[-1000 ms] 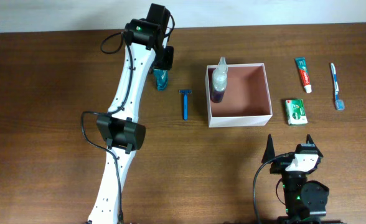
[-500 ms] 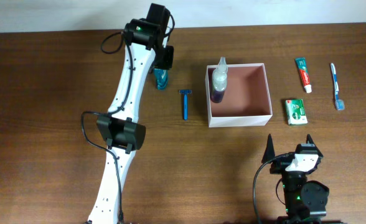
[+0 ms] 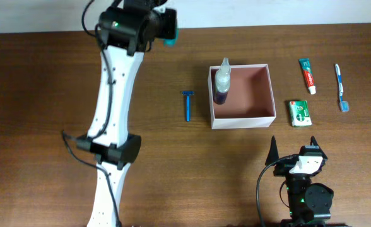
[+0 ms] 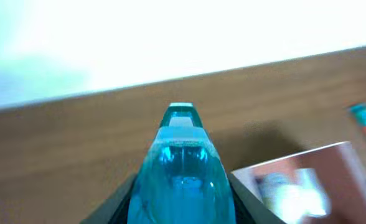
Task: Pack container
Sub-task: 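Lift the mouthwash bottle and carry it over the pink box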
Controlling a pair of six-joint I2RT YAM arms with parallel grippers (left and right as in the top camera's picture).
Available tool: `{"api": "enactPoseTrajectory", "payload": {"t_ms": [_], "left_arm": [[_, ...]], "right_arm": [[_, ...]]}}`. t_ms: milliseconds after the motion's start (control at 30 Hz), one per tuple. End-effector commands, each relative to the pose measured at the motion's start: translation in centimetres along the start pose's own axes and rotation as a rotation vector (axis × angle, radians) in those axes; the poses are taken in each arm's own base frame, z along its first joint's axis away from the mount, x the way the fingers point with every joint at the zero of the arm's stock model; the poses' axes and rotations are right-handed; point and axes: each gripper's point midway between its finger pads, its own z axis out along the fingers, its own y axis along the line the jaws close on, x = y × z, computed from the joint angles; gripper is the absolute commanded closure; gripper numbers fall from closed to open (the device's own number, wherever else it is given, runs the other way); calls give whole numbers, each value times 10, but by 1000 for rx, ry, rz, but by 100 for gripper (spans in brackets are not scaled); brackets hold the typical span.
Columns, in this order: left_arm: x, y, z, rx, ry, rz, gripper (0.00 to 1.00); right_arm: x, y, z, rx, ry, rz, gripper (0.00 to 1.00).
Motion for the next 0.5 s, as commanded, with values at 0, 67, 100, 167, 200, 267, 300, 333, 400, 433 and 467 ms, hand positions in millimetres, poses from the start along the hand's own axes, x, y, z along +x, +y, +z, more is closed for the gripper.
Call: {"api": "enactPoseTrajectory", "payload": {"t_ms": [0, 67, 100, 167, 200, 267, 300, 333, 400, 433, 467], "left_arm": [[-27, -38, -50, 74, -128, 35, 67], [-29, -60, -59, 113, -153, 50, 68], [-29, -71, -61, 131, -158, 54, 68], [-25, -94, -64, 170, -158, 75, 68], [-21, -105, -65, 187, -152, 84, 68], [-14, -125, -66, 217, -140, 108, 68], [-11, -135, -67, 232, -136, 119, 68], [-8, -144, -68, 246, -135, 129, 69], [-4, -162, -69, 275, -137, 148, 69], [-1, -172, -69, 290, -138, 157, 70], [0, -180, -70, 303, -141, 166, 69]], "right_arm": [[2, -1, 0, 12, 4, -1, 1], [2, -1, 0, 11, 4, -1, 1], [2, -1, 0, 12, 4, -1, 1], [2, -1, 0, 12, 4, -1, 1], [2, -1, 0, 12, 4, -1, 1], [2, -1, 0, 12, 4, -1, 1], [2, -1, 0, 12, 4, -1, 1], [2, -1, 0, 11, 4, -1, 1], [2, -1, 0, 11, 4, -1, 1], [2, -1, 0, 12, 4, -1, 1], [2, -1, 0, 12, 4, -1, 1]]}}
